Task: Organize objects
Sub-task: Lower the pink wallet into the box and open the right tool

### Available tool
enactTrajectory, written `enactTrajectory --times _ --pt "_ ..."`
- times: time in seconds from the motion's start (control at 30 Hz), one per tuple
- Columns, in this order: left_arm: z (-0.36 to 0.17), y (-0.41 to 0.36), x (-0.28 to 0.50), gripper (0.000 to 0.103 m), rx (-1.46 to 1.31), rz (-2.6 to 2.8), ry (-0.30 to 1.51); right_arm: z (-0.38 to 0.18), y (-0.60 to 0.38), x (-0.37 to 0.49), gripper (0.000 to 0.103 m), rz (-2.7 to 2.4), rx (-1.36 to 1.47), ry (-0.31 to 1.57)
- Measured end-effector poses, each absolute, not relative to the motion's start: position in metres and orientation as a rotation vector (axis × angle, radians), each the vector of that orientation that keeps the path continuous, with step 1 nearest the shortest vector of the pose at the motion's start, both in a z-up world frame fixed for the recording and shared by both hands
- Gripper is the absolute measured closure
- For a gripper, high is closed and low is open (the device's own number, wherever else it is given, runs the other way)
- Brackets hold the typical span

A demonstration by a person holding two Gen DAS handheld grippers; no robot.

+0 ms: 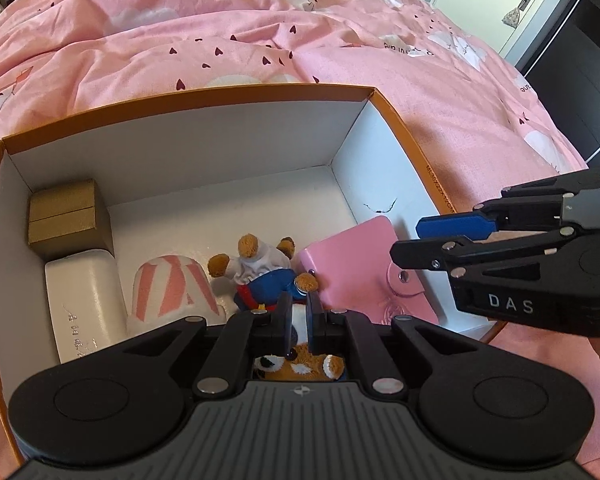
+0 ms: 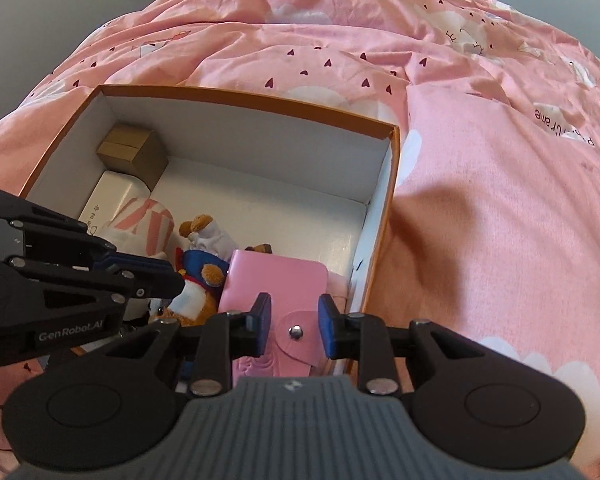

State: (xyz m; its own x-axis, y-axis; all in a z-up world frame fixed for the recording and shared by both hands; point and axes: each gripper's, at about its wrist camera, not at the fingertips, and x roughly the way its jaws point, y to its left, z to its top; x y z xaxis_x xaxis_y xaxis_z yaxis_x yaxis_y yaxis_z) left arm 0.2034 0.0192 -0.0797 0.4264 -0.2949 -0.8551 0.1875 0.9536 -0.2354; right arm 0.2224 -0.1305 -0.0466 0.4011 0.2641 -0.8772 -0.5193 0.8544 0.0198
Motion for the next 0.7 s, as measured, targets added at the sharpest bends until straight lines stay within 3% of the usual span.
enactTrajectory --times 0.2,0.3,0.43,0.7 --pt "-0.079 0.026 0.209 0.095 -0.127 -0.272 1.086 -0.057 -0.114 0.25 0.074 0.553 -0.22 1.097" --pt "-0.079 0.027 0.211 0.095 -0.129 -0.274 1.087 -0.066 -0.104 0.248 0.072 0.548 -0.283 1.108" --pt "-0.081 0.027 0.212 0.095 -0.131 -0.28 1.09 -0.074 -0.102 0.246 0.079 0.516 -0.382 1.112" --pt "-0.081 0.026 0.209 0.095 -0.13 -0.28 1.096 -0.085 -0.095 0.246 0.076 0.478 -0.456 1.145"
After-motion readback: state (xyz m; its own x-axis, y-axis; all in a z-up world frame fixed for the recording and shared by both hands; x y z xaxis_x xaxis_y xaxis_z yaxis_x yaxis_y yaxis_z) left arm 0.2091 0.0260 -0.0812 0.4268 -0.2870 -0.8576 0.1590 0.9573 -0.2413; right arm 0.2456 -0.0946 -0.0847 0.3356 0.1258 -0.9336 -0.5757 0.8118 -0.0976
